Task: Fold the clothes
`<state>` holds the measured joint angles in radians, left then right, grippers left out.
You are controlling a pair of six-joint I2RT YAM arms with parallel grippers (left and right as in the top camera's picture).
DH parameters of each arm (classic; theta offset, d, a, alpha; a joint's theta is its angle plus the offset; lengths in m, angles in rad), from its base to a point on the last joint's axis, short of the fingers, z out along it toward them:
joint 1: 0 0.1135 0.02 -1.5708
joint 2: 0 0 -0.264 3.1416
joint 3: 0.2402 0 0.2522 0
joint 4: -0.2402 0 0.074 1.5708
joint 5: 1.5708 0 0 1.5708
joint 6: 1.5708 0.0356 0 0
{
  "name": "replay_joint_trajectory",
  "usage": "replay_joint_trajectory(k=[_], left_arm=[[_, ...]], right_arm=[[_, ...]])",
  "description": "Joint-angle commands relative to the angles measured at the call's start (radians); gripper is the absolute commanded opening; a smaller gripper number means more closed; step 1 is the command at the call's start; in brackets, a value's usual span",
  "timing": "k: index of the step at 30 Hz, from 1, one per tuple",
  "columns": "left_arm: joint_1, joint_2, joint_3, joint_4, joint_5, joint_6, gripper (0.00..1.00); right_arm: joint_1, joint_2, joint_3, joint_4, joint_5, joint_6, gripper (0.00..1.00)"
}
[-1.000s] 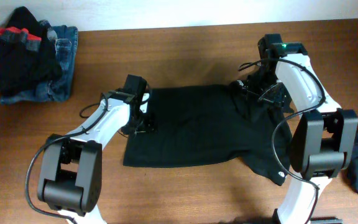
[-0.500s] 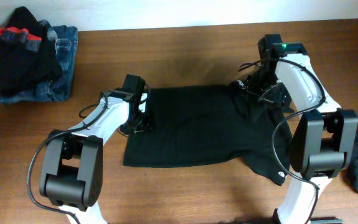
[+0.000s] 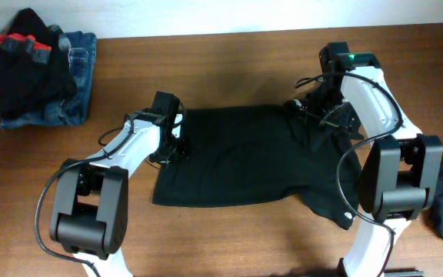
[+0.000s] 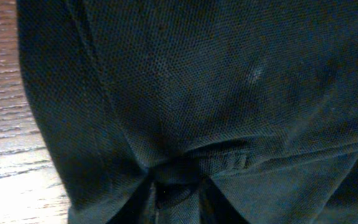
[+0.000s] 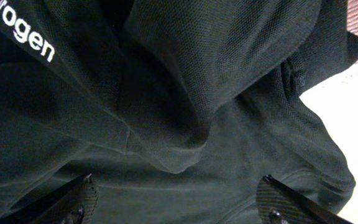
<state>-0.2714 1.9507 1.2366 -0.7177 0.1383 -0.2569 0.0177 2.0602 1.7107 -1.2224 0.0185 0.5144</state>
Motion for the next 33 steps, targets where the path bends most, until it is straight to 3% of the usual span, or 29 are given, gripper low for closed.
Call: replay_joint_trajectory(k=[1,7,21,33], left_arm=[[0.006,0.018,0.005,0.003,-0.005,0.0,0.15],[0.006,0.018,0.005,-0.002,-0.034,0.001,0.01],[0.006,0.017,0.158,-0.16,-0.192,0.011,0.01],[0.006,0.017,0.174,-0.19,-0.279,0.011,0.06]], right_arm=[[0.01,0.006,-0.006,-0.001,0.016,-0.007,0.86],[0.009,0.006,-0.006,-0.001,0.016,-0.008,0.86],[0.009,0.006,-0.006,0.003,0.017,-0.014,0.86],[0.009,0.006,-0.006,0.003,0.016,-0.032,0.86]])
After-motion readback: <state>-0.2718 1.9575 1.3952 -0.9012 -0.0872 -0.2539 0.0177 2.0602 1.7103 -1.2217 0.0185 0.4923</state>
